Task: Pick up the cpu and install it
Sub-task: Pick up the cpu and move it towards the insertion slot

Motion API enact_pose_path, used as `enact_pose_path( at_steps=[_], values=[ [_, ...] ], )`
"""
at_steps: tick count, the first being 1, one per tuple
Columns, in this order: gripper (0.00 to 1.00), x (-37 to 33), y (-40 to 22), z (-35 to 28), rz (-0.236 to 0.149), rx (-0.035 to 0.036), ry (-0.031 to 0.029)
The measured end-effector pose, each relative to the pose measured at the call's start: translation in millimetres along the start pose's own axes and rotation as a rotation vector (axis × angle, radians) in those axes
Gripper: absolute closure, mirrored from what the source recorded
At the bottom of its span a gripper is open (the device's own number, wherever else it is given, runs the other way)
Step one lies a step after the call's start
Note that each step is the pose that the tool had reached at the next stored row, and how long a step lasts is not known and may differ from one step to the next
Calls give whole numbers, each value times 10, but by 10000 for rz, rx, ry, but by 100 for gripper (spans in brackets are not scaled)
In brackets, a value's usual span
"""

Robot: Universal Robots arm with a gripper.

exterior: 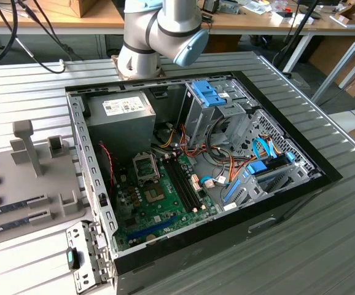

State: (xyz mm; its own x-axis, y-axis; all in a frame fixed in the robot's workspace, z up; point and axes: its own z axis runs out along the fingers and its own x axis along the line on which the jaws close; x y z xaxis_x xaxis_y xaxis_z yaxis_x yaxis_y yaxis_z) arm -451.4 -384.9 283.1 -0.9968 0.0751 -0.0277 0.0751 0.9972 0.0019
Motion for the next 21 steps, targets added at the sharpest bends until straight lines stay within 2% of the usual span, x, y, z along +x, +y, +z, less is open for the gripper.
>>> enact_pose_path(
  at_steps=[21],
  values=[
    [52,105,-8,10,0,0,0]
  ],
)
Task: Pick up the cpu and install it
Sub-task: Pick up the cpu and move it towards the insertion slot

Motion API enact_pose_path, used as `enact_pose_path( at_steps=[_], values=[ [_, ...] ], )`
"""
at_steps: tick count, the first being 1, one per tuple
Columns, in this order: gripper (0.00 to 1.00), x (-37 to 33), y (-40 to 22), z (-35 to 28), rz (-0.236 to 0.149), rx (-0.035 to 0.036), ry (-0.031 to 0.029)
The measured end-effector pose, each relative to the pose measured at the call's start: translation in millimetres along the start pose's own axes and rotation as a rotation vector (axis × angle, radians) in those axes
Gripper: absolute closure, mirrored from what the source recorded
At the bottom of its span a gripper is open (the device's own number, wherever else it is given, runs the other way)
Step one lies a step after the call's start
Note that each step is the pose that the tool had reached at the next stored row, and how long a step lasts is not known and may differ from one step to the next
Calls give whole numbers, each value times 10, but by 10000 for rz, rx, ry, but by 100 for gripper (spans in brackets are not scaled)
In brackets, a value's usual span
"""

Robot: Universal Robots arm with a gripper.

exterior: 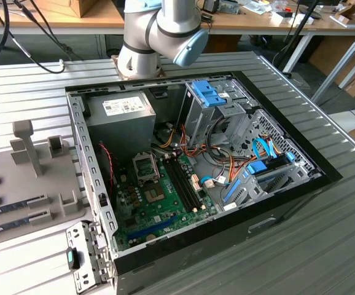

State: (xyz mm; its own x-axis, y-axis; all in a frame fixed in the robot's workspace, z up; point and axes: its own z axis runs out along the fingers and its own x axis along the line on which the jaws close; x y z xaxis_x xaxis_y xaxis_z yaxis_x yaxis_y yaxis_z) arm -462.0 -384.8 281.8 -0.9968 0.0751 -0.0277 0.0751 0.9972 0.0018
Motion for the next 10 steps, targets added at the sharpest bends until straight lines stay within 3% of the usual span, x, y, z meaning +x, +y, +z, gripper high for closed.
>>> enact_pose_path(
  at_steps=[10],
  values=[
    [52,40,-3,8,0,0,-1]
  ],
)
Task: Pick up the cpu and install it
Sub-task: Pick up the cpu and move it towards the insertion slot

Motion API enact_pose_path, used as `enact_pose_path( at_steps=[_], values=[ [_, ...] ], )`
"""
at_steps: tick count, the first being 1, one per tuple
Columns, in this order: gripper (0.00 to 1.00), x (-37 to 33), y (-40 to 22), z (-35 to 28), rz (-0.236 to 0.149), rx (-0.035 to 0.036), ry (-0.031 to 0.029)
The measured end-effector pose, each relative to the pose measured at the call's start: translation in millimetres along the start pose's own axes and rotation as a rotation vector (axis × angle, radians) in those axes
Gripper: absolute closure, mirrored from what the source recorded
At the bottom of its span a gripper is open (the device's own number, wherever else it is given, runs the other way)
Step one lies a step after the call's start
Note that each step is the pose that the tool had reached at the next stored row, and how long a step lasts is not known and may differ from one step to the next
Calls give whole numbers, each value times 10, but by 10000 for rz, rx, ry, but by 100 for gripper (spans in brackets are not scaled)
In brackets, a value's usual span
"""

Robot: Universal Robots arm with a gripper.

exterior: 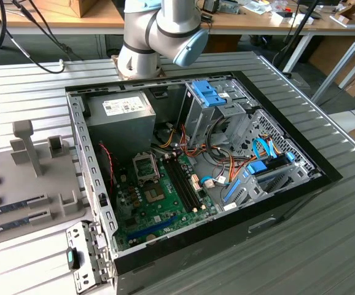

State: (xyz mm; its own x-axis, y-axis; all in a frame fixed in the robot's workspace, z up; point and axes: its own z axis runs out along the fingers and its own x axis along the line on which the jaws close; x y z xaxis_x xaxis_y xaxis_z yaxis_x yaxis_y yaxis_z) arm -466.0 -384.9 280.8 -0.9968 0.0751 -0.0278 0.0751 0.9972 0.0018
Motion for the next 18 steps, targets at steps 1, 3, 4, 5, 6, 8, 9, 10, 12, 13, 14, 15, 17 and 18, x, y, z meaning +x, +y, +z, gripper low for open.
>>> enact_pose_path(
  at_steps=[1,3,4,5,6,8,9,10,12,13,14,15,17,18],
  values=[
    [52,2,0,1,0,0,0],
    [52,11,-1,3,0,0,1],
    [52,12,-1,4,0,0,1],
    [52,14,-1,6,0,0,1],
    [52,14,-1,7,0,1,2],
    [52,16,-1,9,0,0,1],
    [52,17,-1,11,0,-1,-1],
    [52,18,-1,12,0,0,0],
    [52,21,-2,16,0,1,1],
    [52,22,-2,18,0,1,2],
    [52,22,-2,22,0,0,1],
    [52,22,-2,24,0,1,2],
    [52,23,-2,28,0,0,1],
    [52,23,-2,29,0,0,1]
  ],
)
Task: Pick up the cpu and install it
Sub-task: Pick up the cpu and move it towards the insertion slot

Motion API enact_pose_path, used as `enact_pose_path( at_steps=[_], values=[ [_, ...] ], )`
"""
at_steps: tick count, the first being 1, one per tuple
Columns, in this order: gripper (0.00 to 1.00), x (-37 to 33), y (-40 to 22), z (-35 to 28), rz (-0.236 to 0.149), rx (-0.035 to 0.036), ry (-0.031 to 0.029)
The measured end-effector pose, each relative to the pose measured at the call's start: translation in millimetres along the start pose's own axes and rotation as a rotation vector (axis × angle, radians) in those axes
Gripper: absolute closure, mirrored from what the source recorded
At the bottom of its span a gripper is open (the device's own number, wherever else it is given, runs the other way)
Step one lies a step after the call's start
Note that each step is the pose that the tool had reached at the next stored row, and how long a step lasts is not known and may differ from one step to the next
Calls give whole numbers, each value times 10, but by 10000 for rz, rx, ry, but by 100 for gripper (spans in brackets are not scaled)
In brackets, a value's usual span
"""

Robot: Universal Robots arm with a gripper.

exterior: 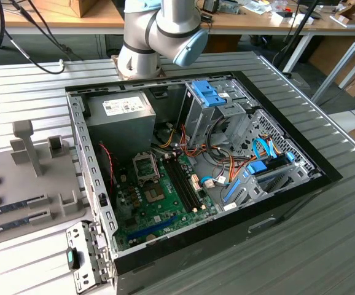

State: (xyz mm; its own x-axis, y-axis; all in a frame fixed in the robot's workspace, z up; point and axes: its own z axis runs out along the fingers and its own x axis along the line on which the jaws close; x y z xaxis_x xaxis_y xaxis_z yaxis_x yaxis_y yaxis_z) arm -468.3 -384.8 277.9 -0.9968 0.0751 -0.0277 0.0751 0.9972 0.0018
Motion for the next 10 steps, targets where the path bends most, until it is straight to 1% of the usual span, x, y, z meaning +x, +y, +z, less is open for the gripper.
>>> enact_pose_path(
  at_steps=[10],
  values=[
    [52,6,0,17,0,0,-1]
  ],
)
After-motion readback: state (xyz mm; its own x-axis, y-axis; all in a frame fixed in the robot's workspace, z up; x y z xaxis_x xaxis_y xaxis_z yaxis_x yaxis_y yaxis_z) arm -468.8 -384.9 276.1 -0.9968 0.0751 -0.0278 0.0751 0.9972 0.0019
